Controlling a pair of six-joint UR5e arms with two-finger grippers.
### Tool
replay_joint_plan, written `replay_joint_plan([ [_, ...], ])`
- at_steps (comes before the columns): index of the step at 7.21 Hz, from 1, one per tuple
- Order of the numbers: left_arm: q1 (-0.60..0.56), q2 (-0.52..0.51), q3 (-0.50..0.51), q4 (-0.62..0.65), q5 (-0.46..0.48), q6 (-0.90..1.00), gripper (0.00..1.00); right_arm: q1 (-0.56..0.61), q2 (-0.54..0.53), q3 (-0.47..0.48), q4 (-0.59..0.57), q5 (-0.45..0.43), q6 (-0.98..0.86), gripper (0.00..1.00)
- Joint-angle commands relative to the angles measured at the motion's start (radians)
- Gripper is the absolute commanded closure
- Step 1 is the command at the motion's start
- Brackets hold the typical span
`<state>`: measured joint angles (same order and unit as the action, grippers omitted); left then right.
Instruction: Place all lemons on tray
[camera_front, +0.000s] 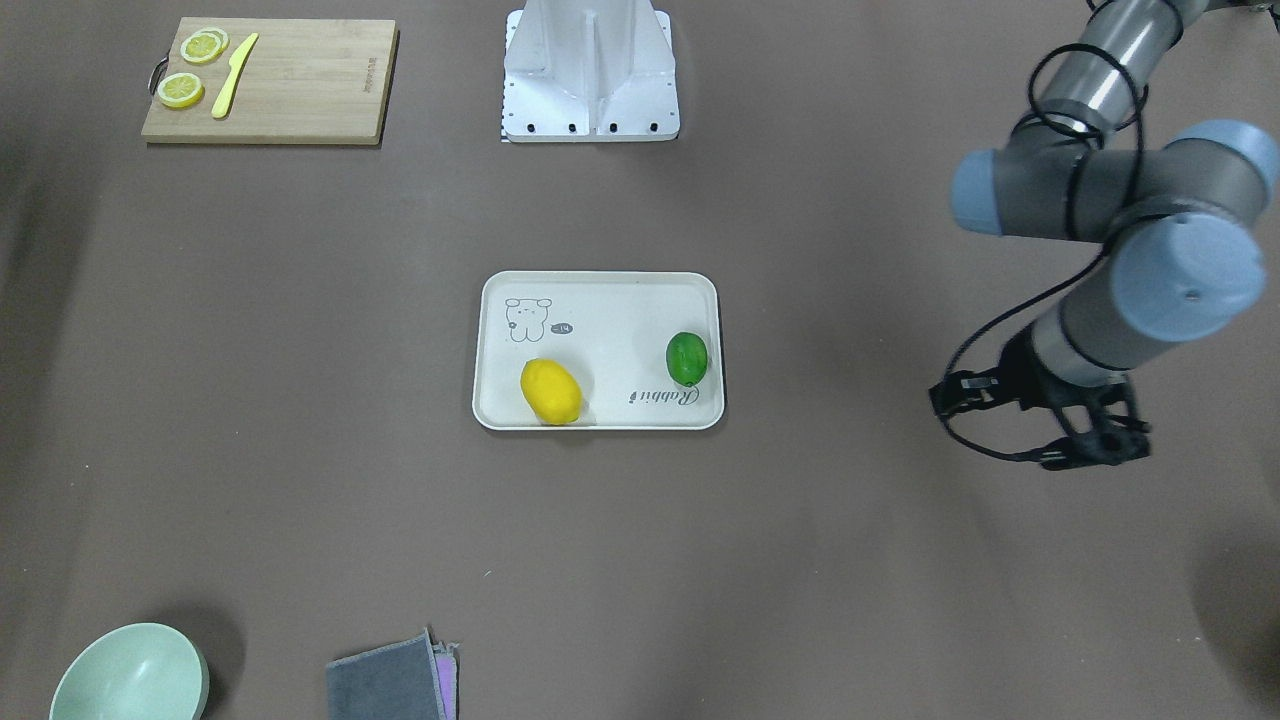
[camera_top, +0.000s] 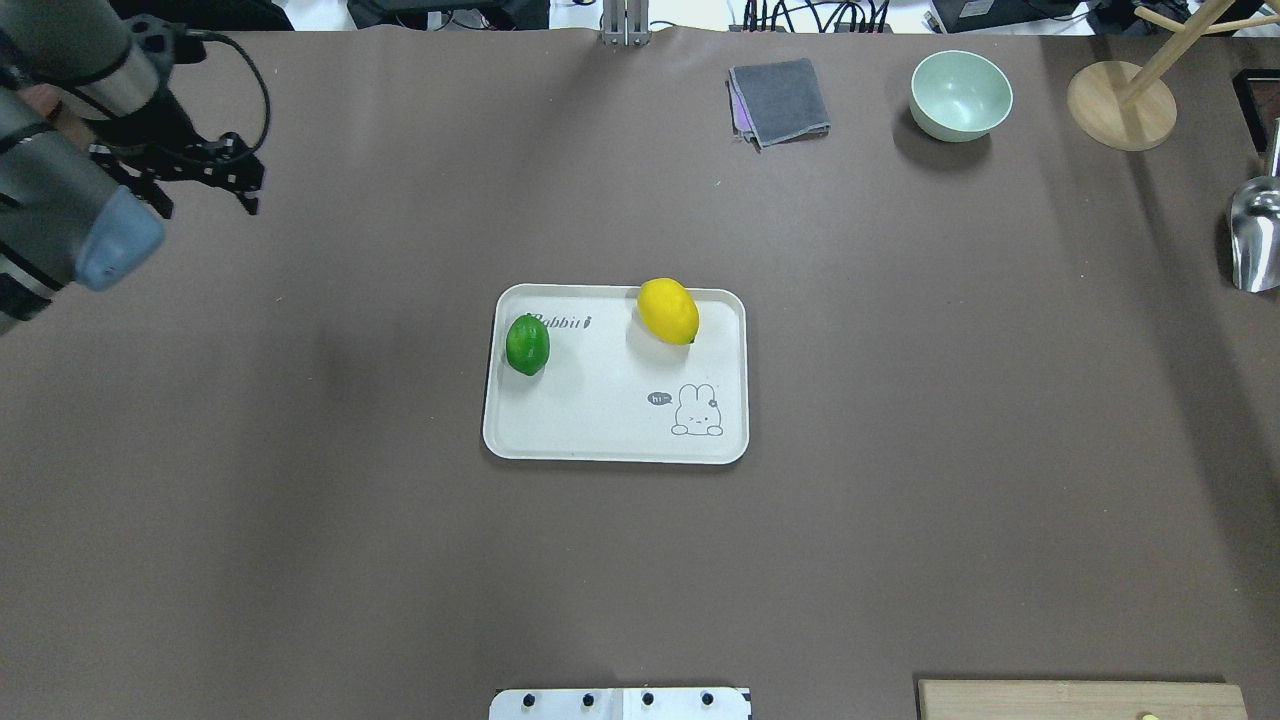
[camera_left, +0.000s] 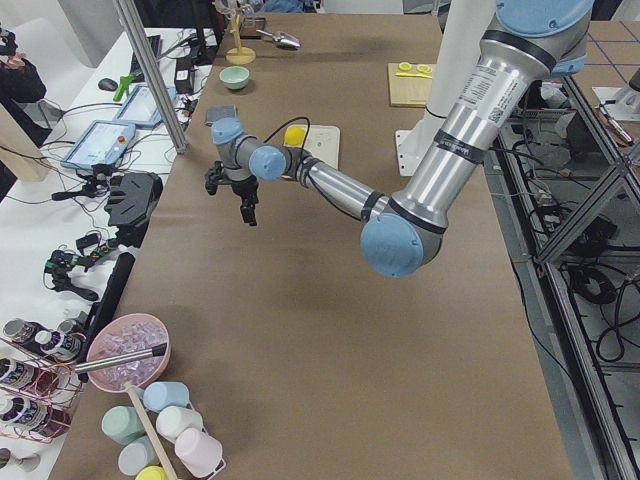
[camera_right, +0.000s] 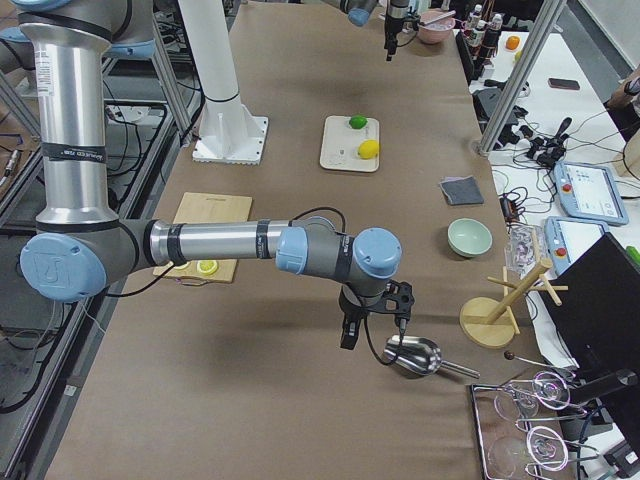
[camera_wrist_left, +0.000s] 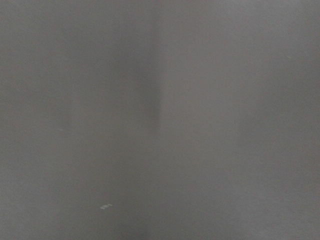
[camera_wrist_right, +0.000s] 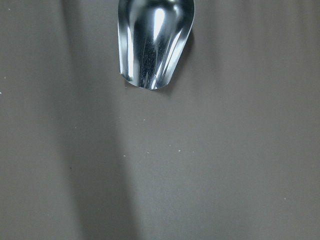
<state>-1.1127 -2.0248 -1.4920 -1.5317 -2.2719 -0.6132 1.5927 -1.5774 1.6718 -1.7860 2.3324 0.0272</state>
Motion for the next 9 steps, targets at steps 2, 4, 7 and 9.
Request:
replay_joint_plan([
  [2, -0.229, 0.176, -0.008, 0.103, -0.027, 0.407, 0.03, 0.013, 0.013, 0.0, -0.018, -0.016, -0.013, 0.01],
  [4, -0.292, 0.26, 0.006, 0.15, -0.031, 0.501, 0.02, 0.013, 0.02, -0.001, -0.015, -0.018, -0.01, 0.0],
  [7, -0.406, 0.435, -0.106, 0.207, -0.029, 0.664, 0.02, 0.006, 0.022, 0.003, -0.013, -0.013, 0.006, 0.01],
  [9, -0.546, 0.49, -0.117, 0.265, -0.034, 0.712, 0.02, -0.01, 0.022, -0.004, -0.012, -0.015, 0.007, 0.0],
])
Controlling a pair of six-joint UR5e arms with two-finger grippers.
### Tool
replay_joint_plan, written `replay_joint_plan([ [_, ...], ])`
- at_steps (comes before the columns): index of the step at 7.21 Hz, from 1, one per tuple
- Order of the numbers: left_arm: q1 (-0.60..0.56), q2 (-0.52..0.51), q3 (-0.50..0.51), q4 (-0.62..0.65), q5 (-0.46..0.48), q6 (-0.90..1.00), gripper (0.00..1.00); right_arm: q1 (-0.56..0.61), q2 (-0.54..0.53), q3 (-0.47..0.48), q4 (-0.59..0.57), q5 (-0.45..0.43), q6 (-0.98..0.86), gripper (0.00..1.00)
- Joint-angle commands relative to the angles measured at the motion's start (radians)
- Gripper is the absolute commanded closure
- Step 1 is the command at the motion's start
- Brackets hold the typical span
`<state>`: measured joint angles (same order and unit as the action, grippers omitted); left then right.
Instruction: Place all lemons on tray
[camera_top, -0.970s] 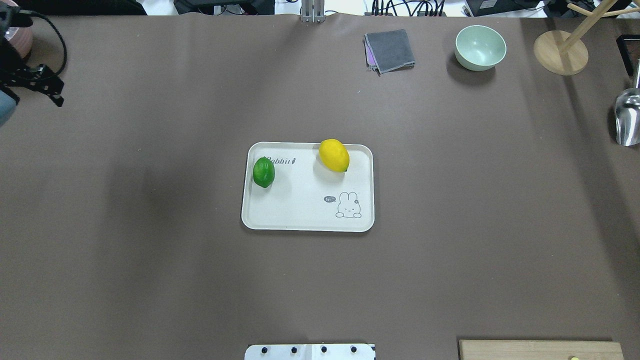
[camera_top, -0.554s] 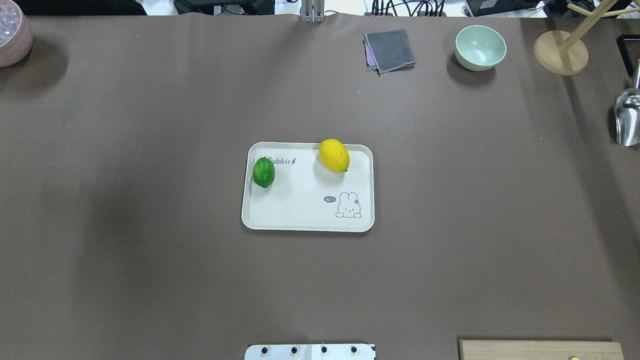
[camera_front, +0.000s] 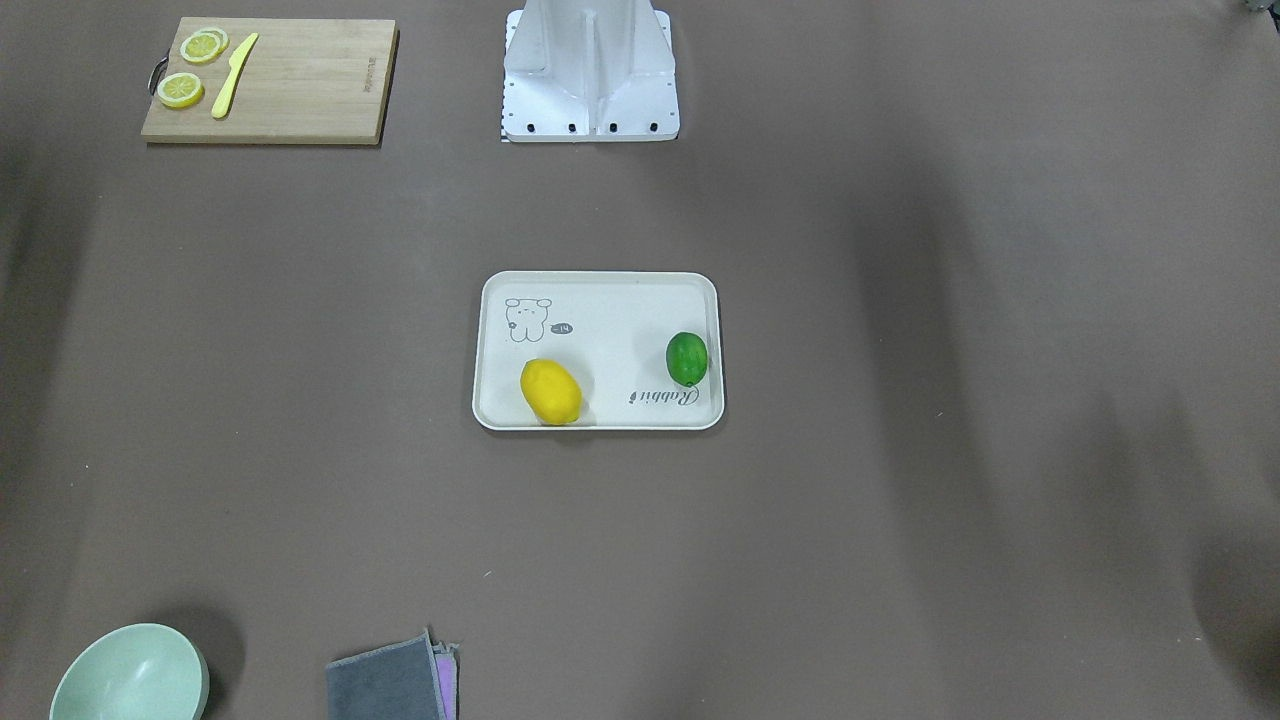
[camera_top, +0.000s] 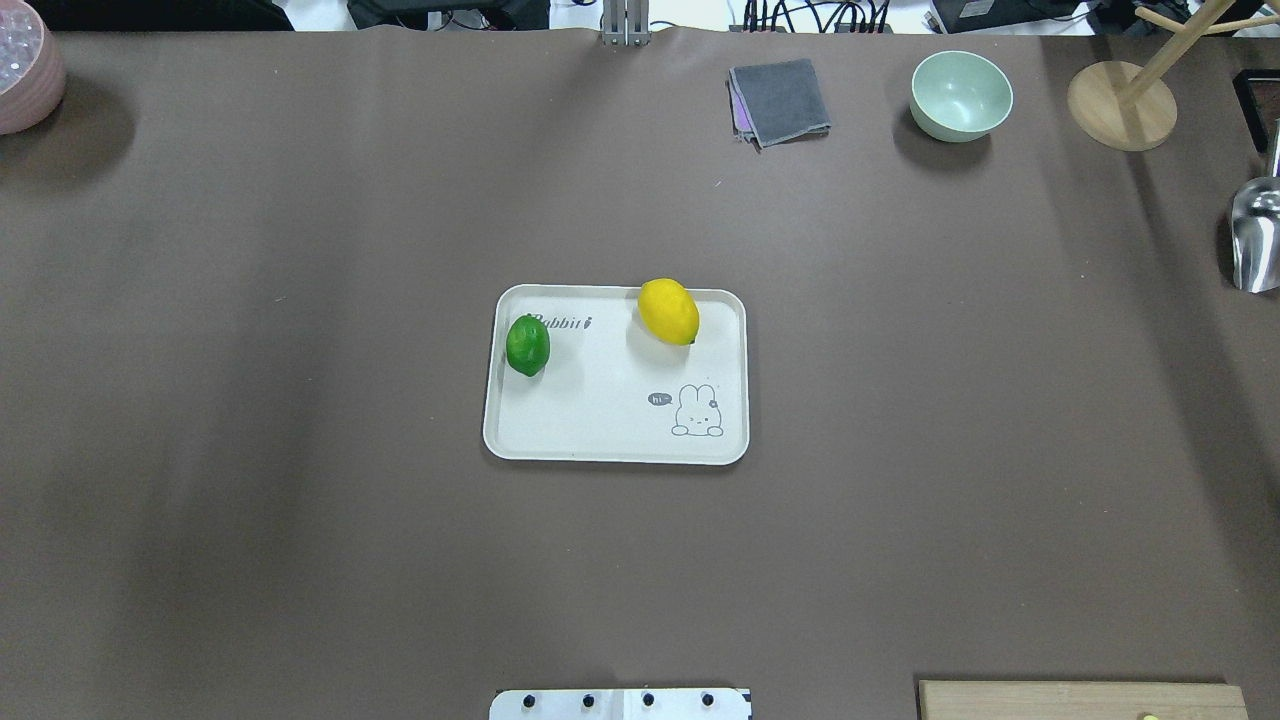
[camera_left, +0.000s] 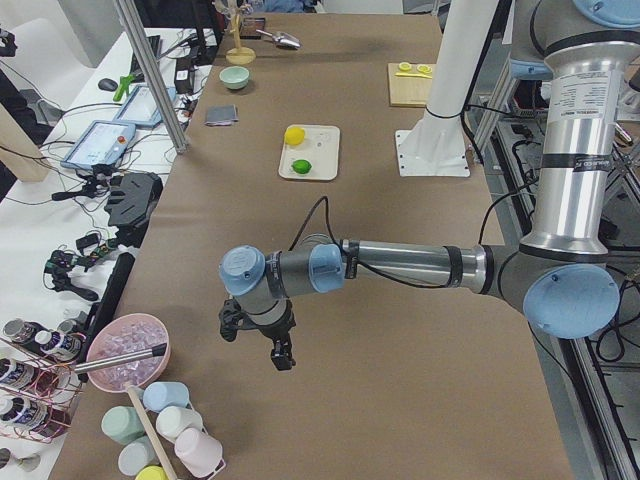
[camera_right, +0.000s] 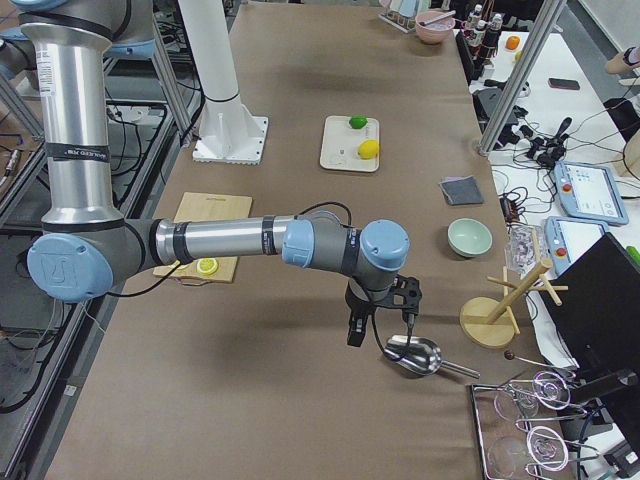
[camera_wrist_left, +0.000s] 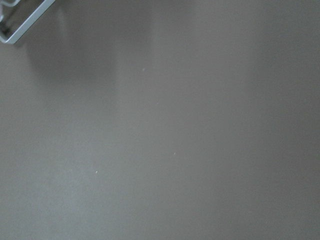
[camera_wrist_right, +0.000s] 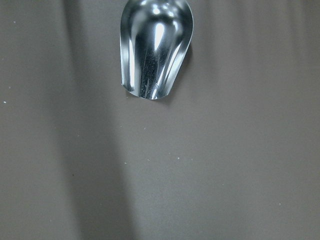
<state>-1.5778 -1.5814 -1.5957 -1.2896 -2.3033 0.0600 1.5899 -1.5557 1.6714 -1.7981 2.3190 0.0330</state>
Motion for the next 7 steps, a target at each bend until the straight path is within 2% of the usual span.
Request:
replay_joint_plan([
  [1, -0.162, 0.087, -0.038, 0.026, -0.051, 0.076, 0.02, -0.007, -0.001, -0.004, 0.002, -0.003, -0.001, 0.0],
  [2, -0.165, 0.121, -0.059, 0.016, -0.06, 0.078, 0.02, -0.007, 0.0, 0.004, 0.003, -0.003, -0.001, 0.0],
  [3, -0.162, 0.13, -0.088, -0.009, -0.029, 0.066, 0.02, -0.007, 0.0, 0.004, 0.003, -0.001, -0.001, 0.0],
  [4, -0.137, 0.153, -0.119, -0.007, 0.01, 0.061, 0.02, -0.007, -0.003, 0.001, 0.005, -0.001, -0.001, 0.0],
  [7, -0.019, 0.158, -0.203, 0.003, 0.013, -0.048, 0.02, -0.007, -0.01, -0.004, 0.008, -0.001, -0.001, 0.0],
])
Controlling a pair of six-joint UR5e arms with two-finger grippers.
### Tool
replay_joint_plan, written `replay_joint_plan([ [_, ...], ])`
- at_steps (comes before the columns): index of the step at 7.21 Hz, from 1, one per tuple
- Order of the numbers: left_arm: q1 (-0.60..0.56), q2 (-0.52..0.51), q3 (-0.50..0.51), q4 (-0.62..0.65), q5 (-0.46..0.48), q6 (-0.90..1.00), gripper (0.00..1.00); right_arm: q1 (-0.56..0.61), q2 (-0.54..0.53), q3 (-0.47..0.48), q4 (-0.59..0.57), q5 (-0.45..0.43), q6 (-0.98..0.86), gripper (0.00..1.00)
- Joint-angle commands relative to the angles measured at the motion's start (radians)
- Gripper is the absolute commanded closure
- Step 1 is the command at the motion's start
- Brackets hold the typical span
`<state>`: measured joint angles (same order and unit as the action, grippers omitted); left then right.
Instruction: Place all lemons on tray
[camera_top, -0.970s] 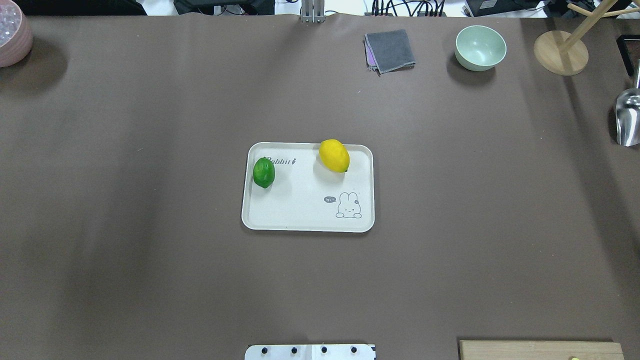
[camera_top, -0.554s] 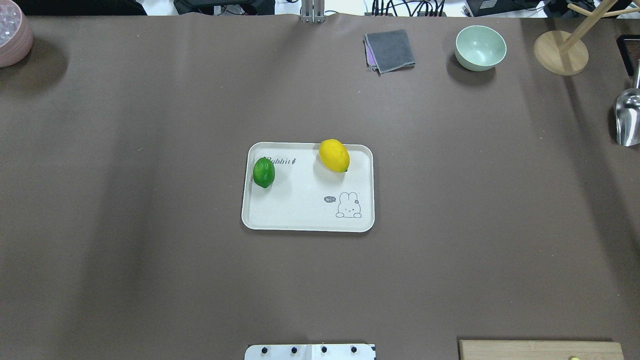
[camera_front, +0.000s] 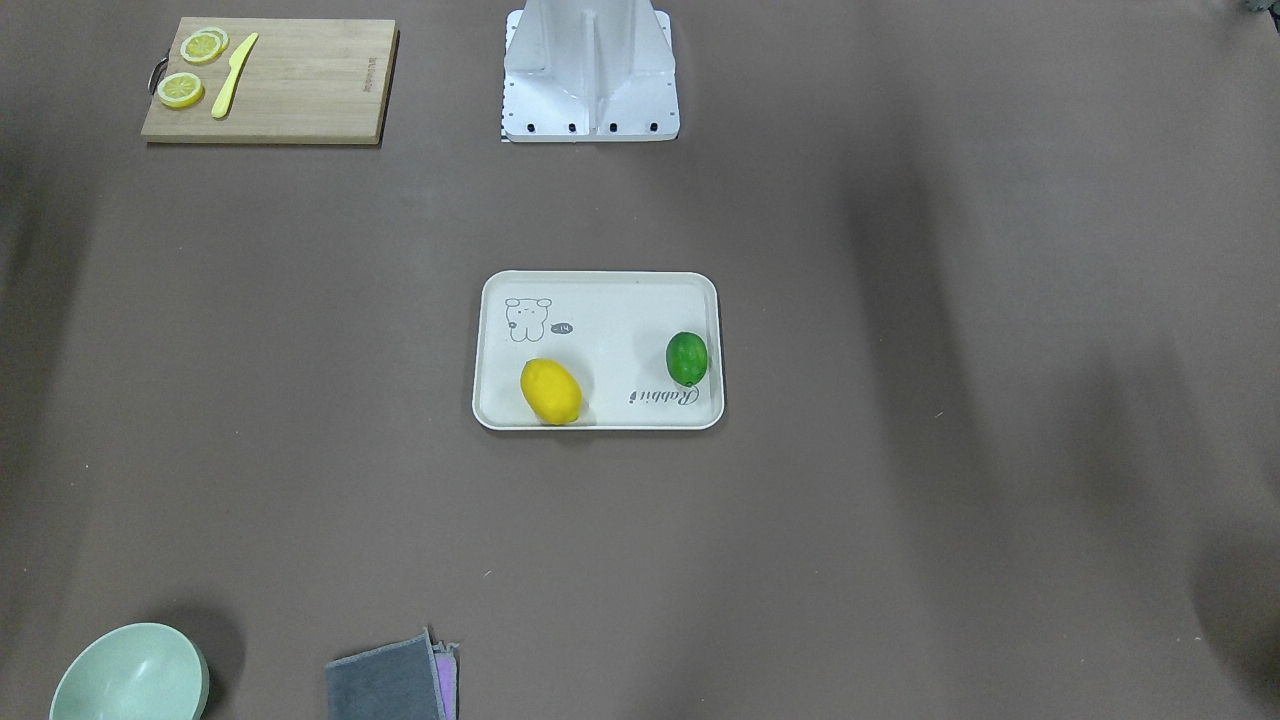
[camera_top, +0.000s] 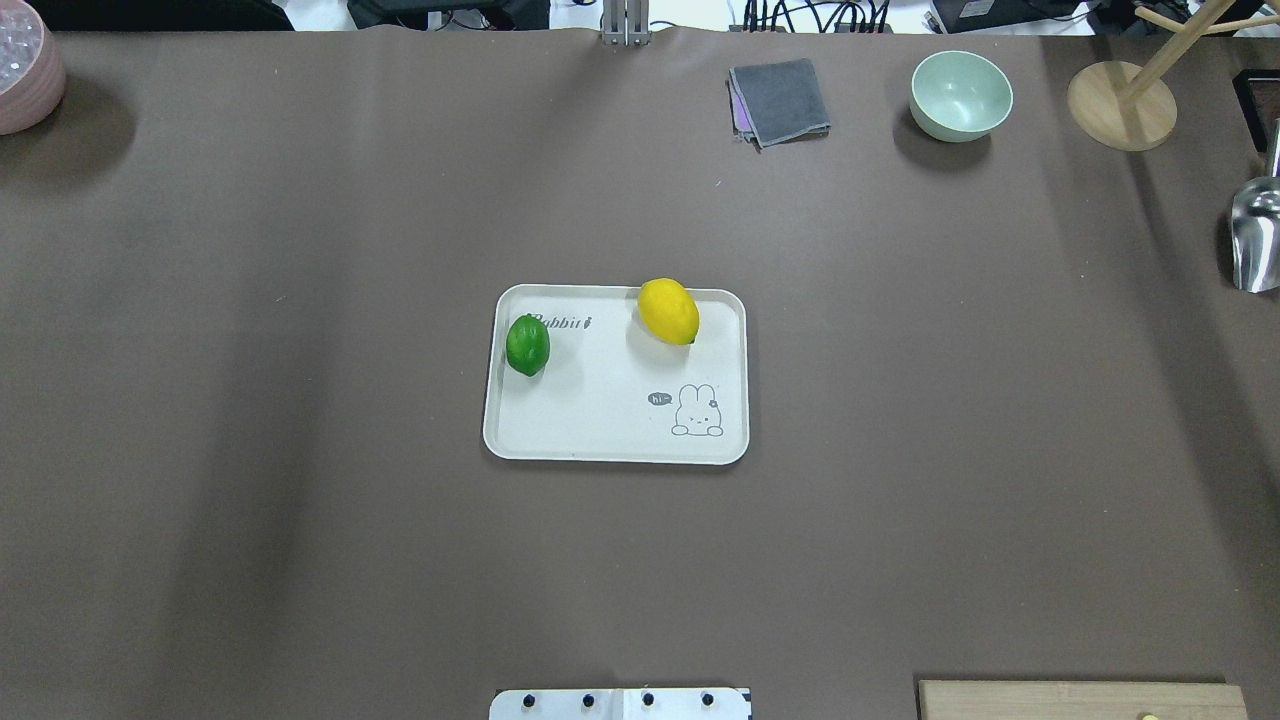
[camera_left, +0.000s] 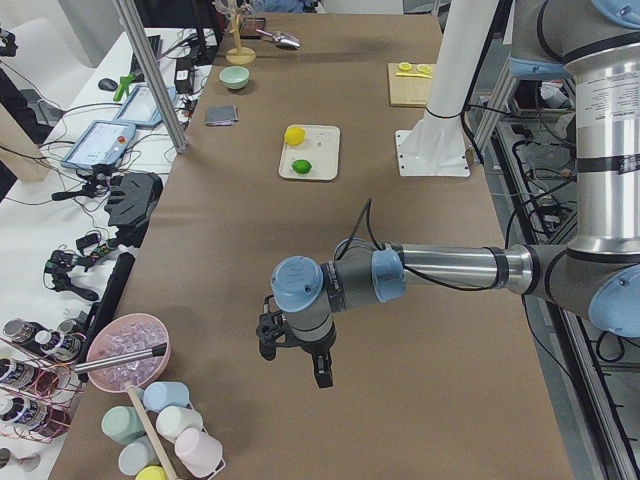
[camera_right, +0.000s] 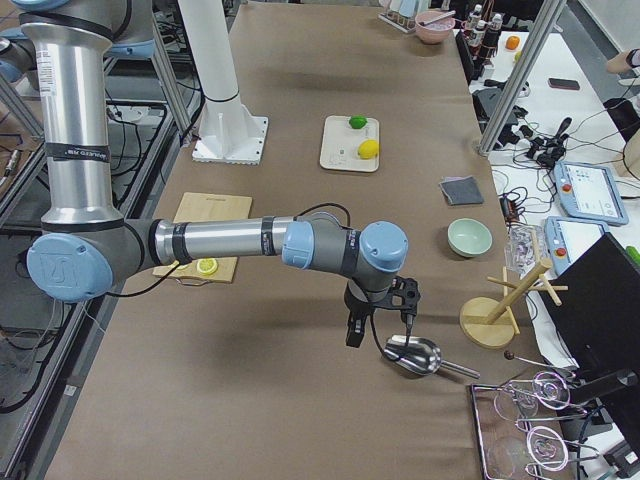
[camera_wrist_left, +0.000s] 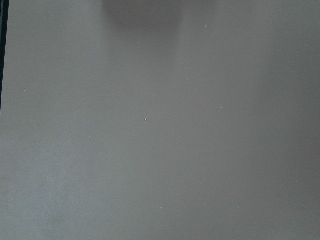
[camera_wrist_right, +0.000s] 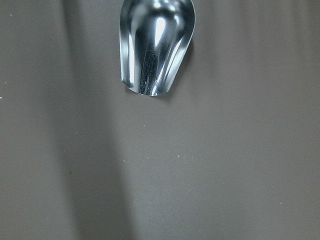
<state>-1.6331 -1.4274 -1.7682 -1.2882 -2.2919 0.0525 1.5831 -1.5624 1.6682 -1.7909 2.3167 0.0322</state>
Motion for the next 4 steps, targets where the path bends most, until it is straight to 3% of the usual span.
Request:
replay_joint_plan([
  [1, 0.038, 0.004, -0.031, 0.001, 0.002, -0.036, 0.02, 0.0, -0.005, -0.001, 0.001, 0.001, 0.0, 0.0],
  [4, 0.039, 0.004, -0.002, 0.001, 0.002, -0.031, 0.02, 0.0, -0.007, -0.002, 0.001, 0.007, 0.0, 0.0],
])
